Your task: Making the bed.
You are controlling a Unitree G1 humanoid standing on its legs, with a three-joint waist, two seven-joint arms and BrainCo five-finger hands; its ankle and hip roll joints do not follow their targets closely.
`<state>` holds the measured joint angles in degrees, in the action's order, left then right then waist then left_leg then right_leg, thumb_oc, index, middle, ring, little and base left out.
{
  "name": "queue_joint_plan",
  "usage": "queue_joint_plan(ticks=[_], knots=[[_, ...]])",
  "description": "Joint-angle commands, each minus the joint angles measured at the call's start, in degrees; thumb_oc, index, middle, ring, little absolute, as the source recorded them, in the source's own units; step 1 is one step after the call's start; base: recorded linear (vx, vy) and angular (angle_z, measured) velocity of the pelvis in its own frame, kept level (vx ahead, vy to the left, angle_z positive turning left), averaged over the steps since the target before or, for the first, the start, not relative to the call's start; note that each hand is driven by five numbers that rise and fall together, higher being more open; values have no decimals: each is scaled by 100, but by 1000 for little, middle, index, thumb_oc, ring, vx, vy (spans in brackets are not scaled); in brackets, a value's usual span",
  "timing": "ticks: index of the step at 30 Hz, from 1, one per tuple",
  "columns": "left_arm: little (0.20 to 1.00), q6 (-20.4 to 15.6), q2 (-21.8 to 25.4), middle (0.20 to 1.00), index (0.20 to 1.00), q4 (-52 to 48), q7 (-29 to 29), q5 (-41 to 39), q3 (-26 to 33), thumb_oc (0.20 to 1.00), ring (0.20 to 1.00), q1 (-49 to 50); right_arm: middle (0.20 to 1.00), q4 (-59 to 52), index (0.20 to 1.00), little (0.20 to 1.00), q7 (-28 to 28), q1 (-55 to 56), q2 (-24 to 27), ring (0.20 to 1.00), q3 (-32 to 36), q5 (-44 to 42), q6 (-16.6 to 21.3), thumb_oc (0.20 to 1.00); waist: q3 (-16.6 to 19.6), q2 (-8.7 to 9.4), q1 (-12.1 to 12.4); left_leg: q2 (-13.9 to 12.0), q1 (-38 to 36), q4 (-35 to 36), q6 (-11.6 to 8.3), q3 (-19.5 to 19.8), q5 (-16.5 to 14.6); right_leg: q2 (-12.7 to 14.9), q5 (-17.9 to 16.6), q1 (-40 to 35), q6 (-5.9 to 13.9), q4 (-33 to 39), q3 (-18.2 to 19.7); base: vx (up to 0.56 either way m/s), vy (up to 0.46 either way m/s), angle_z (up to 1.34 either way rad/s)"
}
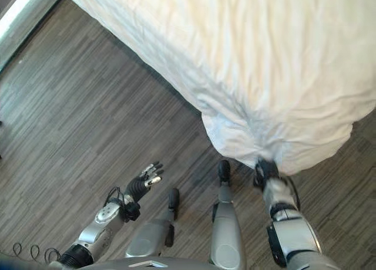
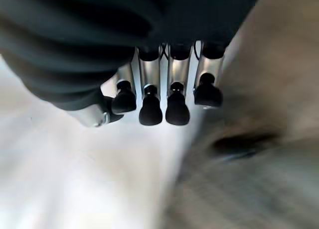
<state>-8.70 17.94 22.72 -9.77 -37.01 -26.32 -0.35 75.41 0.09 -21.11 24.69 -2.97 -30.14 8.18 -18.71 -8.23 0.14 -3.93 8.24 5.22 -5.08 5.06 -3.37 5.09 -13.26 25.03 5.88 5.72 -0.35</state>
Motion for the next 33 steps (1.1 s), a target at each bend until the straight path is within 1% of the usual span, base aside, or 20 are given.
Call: queue_joint_plan(ticks=[1,4,7,8,9,10,11,12,14,16,17,18,20,22,26,28,30,31,32,33], knots=[[1000,-190,-28,1000,1000,-180,-28,213,22,1000,1000,-93,200,218,200,200,40,518,63,200,28,165,-93,200,72,163,-146,-1,-30,-34,69,84,441,100,389,-263,169,-288,66,34,24,-7],[1000,-192,-13,1000,1000,-318,-31,201,145,1000,1000,-43,200,322,200,200,35,1112,47,200,230,371,-178,200,113,216,-318,-4,-102,-31,64,17,399,92,396,-269,177,-304,121,35,30,-13],[1000,-206,-4,1000,1000,-276,-26,196,249,1000,1000,-42,200,-34,200,200,29,1525,198,200,753,-76,-64,200,177,241,-507,-6,-218,-26,72,-19,338,94,440,-307,170,-345,193,34,46,-12],[1000,-206,-4,1000,1000,-276,-26,196,249,1000,1000,-41,200,-34,200,200,28,1526,198,200,753,-76,-64,200,176,241,-507,-7,-219,-26,72,-19,337,93,440,-308,170,-344,193,41,59,-12],[1000,-224,27,1000,1000,-319,-8,173,337,1000,1000,27,200,-879,200,200,-180,1654,449,200,1458,-798,290,200,204,221,-642,-14,-293,-23,84,-53,254,88,487,-341,175,-376,247,20,44,-14],[1000,-223,30,1000,1000,-321,-7,173,332,1000,1000,27,200,-899,200,200,-190,1667,442,200,1466,-794,283,200,211,233,-640,-1,-277,-22,83,-52,275,100,470,-326,176,-374,252,32,108,-20],[1000,-270,40,1000,1000,-269,46,158,416,1000,1000,157,200,-2696,200,200,-399,1739,541,200,2009,-1402,863,200,267,219,-764,11,-337,-22,95,-113,174,108,480,-333,198,-403,320,-11,62,-22],[1000,-271,43,1000,1000,-267,47,158,413,1000,1000,154,200,-2726,200,200,-416,1754,528,200,2017,-1391,853,200,274,234,-763,26,-319,-22,94,-112,199,122,458,-315,199,-401,327,-7,74,-28],[1000,-279,42,1000,1000,-244,61,154,396,1000,1000,212,200,-3826,200,200,-526,1781,532,200,2157,-1340,1116,200,312,252,-791,55,-313,-22,110,-131,169,143,437,-287,204,-408,364,-27,26,-21],[1000,-270,70,1000,1000,-241,33,157,353,1000,1000,244,200,-5096,200,200,-408,1742,515,200,2151,-1415,1320,200,306,251,-802,58,-349,-22,127,-156,120,131,440,-278,208,-436,394,-16,31,0],[1000,-254,101,1000,1000,-279,10,150,314,1000,1000,241,200,-5389,200,200,-369,1712,554,200,2106,-1409,1386,200,320,278,-794,95,-325,-22,134,-148,142,155,413,-244,205,-447,416,0,0,0],[1000,-248,128,1000,1000,-305,-12,128,282,1000,1000,248,200,-5523,200,200,-303,1627,607,200,2063,-1459,1414,200,324,281,-782,107,-323,-22,139,-156,137,160,414,-242,207,-450,425,-33,15,1],[1000,-229,198,1000,1000,-404,-32,124,259,1000,1000,288,200,-6764,200,200,-169,1565,667,200,1753,-1273,1407,200,324,293,-774,131,-319,-22,140,-200,146,167,387,-211,210,-464,466,-19,21,4],[1000,-199,248,1000,1000,-472,-49,115,245,1000,1000,354,200,-7166,200,200,15,1487,722,200,1512,-1371,1398,200,319,293,-739,147,-307,-22,142,-214,145,176,384,-208,209,-466,484,-4,2,-9],[1000,-175,345,1000,1000,-543,-138,133,210,1000,1000,460,200,-6803,200,200,-65,966,1011,200,1155,-1153,1274,200,309,256,-638,179,-281,-22,149,-198,166,185,389,-183,203,-483,484,0,-10,-12],[1000,-215,438,1000,1000,-573,-193,141,146,1000,1000,428,200,-6070,200,200,-278,186,1435,200,1163,-1280,1358,200,279,187,-555,201,-233,-22,144,-166,175,206,397,-167,205,-476,465,-3,-8,3],[1000,-228,480,1000,1000,-615,-209,113,113,1000,1000,439,200,-5724,200,200,-365,-149,1561,200,1106,-1403,1410,200,269,147,-525,206,-222,-22,141,-158,179,219,397,-165,206,-468,457,0,0,0],[1000,-244,629,1000,1000,-694,-209,22,38,1000,1000,480,200,-4876,200,200,-587,-945,1989,200,1082,-1721,1449,200,245,36,-403,242,-177,-22,128,-124,211,261,391,-143,205,-458,447,1,4,3],[1000,-242,613,1000,1000,-699,-207,16,47,1000,1000,466,200,-4794,200,200,-555,-1027,2029,200,1038,-1758,1467,200,231,20,-413,242,-171,-22,128,-125,211,261,391,-135,206,-460,449,2,26,15],[1000,-239,666,1000,1000,-725,-195,-52,-24,1000,1000,462,200,-4039,200,200,-641,-1832,2461,200,691,-1821,1357,200,195,-96,-326,280,-116,-22,112,-102,240,298,390,-96,198,-459,441,6,32,19]])
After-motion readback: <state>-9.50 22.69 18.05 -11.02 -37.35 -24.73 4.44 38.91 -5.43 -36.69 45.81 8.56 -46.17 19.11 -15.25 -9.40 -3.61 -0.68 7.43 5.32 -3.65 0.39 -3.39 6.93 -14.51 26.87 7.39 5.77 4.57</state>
